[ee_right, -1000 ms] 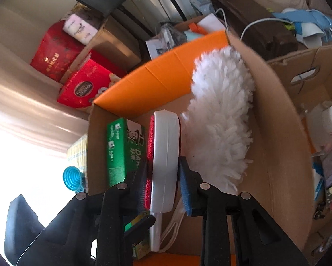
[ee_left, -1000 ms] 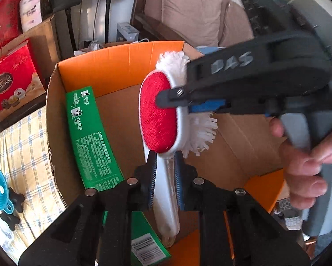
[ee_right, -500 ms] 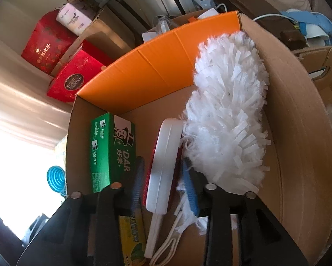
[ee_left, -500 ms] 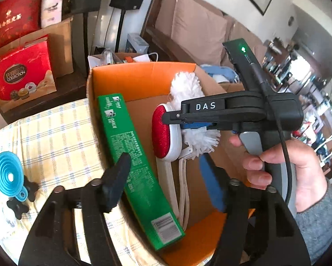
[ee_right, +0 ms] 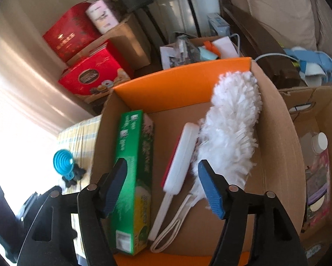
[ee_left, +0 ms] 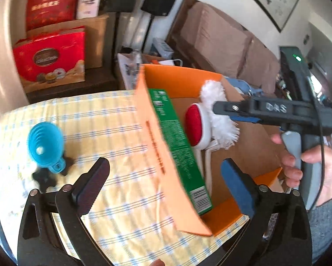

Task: Organize objects
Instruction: 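Lower the lint brush into the orange box and open the right tool, then withdraw the right tool from the box toward the blue funnel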

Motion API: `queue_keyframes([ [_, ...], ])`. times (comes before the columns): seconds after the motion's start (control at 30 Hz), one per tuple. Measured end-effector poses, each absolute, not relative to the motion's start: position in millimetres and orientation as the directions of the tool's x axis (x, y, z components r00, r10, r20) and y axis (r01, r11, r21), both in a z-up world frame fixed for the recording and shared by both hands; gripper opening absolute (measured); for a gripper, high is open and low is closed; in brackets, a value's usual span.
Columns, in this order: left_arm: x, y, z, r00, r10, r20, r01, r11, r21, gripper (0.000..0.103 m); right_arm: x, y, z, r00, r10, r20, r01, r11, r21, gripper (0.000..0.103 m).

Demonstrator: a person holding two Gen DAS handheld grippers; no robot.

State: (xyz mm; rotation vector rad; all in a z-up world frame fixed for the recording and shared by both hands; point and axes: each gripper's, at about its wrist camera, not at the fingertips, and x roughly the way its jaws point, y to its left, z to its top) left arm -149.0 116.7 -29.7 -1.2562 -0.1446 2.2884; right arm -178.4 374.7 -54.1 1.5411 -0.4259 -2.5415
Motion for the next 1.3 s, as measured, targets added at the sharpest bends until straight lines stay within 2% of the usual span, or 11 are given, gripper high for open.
queue_keyframes([
  [0.1, -146, 97, -27, -0.462, 0.464, -0.756, -0.347, -0.879, -0.327, 0.101, -169, 361, -52, -0.464, -0.264, -0.845, 0.015, -0.957, 0.290, 0.073],
  [0.27, -143, 67, -21, -0.506, 0.411, -0.758, -0.302, -0.908, -0.291, 0.103, -160, 334, -49, -0.472, -0.256, -0.844, 0.054, -0.964, 0.262, 0.081],
  [0.57, -136, 14, -17, -0.541, 0.367, -0.756, -0.216, -0.930, -0.297, 0.103, -139, 288, -46, -0.500, -0.224, -0.836, 0.117, -0.975, 0.191, 0.091],
  [0.7, -132, -1, -16, -0.550, 0.356, -0.756, -0.195, -0.935, -0.298, 0.103, -131, 270, -44, -0.524, -0.206, -0.827, 0.135, -0.978, 0.158, 0.099],
  [1.3, -111, -50, -8, -0.606, 0.279, -0.745, -0.141, -0.959, -0.244, 0.103, -110, 208, -39, -0.583, -0.185, -0.791, 0.201, -0.976, 0.080, 0.102],
])
